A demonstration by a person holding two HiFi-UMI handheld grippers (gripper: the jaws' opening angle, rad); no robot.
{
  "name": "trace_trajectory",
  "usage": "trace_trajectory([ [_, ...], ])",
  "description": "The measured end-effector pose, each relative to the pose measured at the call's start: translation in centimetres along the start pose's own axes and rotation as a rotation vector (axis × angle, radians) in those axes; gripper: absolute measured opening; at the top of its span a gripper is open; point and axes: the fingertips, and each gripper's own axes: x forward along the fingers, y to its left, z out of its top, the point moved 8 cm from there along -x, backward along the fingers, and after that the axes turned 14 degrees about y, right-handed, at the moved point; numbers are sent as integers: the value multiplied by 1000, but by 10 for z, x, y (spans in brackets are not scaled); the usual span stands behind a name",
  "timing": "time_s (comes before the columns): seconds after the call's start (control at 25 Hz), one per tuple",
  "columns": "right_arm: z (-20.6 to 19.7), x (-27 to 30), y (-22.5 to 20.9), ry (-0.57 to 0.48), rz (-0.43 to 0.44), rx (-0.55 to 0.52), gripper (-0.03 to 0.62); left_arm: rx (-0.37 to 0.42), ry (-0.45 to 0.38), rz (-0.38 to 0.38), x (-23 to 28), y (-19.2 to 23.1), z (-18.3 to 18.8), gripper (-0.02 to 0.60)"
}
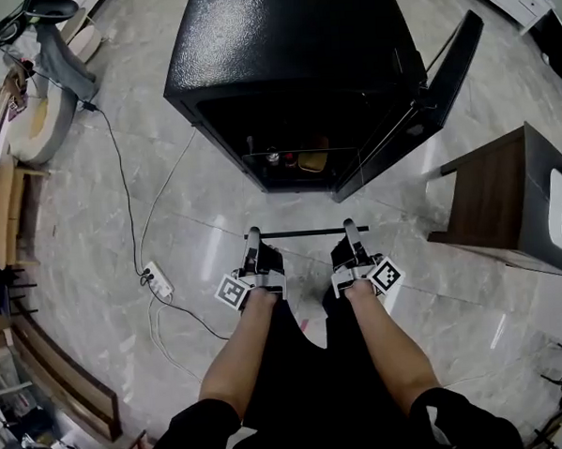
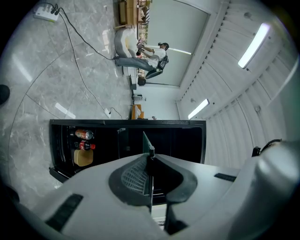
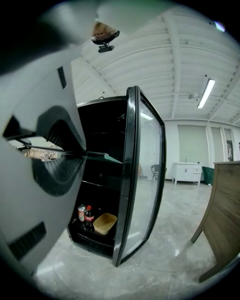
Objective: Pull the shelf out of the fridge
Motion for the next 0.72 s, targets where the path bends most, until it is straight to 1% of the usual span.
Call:
trace_trajectory([
  [0.2,0,-10,19,31,14,2,38,13,-40,6,-15,-25,-12,35],
  [0.44,1,-22,50,121,11,-13,38,33,-97,1,-36,-56,-25,35],
  [0.64,-12,-30,77,160,30,-39,38,25,-118,-16,-60,-83,-30,35],
  [0.72,-19,-37,91,177,42,-58,38,21,-113,-13,-75,-92,-32,34],
])
